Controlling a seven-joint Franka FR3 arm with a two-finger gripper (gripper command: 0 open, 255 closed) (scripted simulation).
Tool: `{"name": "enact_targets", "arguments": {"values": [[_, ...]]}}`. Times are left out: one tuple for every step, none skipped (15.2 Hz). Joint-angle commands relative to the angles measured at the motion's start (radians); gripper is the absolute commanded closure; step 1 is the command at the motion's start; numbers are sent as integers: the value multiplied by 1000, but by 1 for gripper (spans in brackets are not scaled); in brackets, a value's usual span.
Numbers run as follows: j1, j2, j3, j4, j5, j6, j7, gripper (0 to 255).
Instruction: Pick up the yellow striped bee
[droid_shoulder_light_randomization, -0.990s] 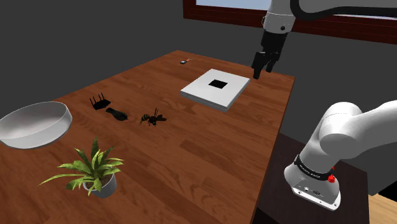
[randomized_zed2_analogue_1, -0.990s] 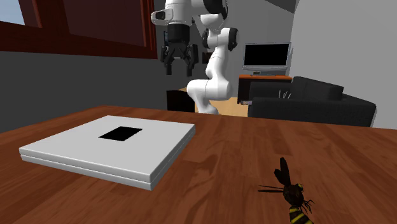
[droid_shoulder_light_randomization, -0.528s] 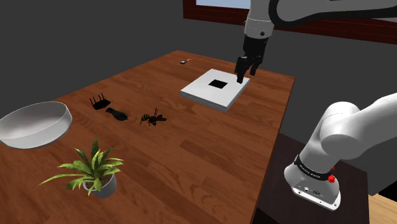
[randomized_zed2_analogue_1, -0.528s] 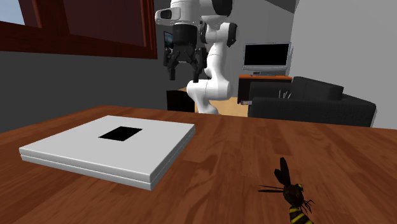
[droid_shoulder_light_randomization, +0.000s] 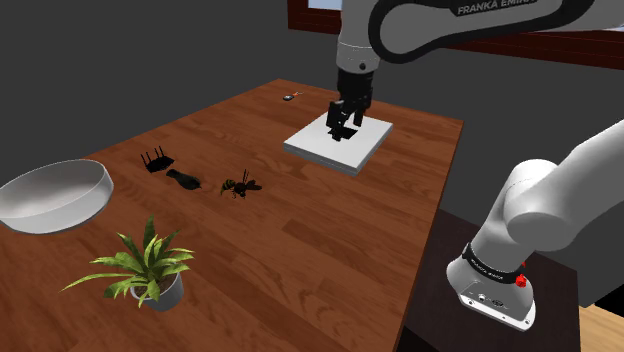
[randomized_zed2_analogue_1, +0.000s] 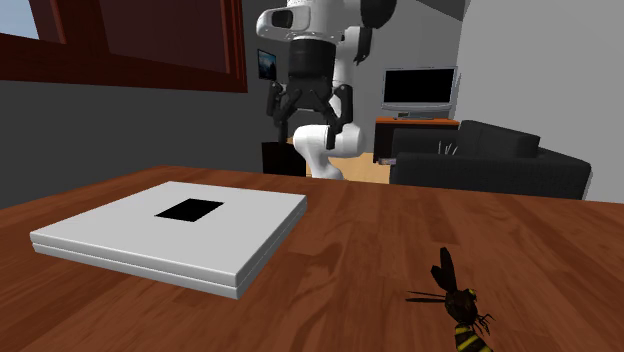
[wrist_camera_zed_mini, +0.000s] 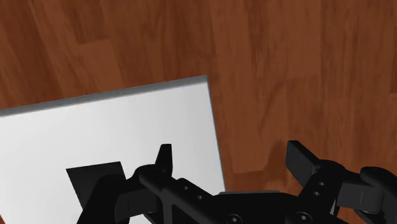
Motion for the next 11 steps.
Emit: {"name": "enact_targets", "arguments": {"values": [[7, 71, 27, 42, -10, 31, 18, 0], [11, 104, 40, 65, -17, 41, 28, 0], [15, 138, 53, 90, -25, 50, 38, 0], [20, 172, 66, 115, -34, 59, 49, 0], [24, 206, 79, 141, -44, 66, 60, 0], [29, 241, 91, 169, -55, 72, 71, 0], [34, 275, 103, 197, -68, 77, 83, 0], [40, 311, 114, 227, -81, 81, 94, 0], [46, 346, 125, 258, -96, 84, 106, 0], [53, 382, 135, 290, -111, 85, 118, 0], [60, 419, 145, 323, -128, 85, 130, 0]]}}
